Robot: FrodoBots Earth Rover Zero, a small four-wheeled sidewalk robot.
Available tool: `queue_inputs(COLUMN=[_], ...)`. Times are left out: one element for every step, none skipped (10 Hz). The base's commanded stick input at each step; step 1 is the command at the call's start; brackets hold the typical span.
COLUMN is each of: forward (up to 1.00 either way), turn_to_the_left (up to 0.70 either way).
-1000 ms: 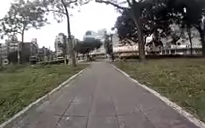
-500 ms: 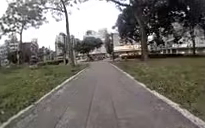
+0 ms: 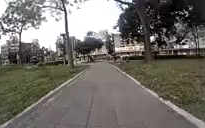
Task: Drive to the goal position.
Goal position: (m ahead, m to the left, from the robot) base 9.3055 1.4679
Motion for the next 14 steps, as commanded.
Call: queue_inputs(forward=[0.85, 0.85, 0.85, 0.85, 0.85, 0.85, 0.85, 0.85, 0.85, 0.85, 0.85, 0.85, 0.85, 0.85], turn_to_the_left=[0.00, 0.00, 0.00, 0.00, 0.00, 0.00, 0.00, 0.00, 0.00, 0.00, 0.00, 0.00, 0.00, 0.00])
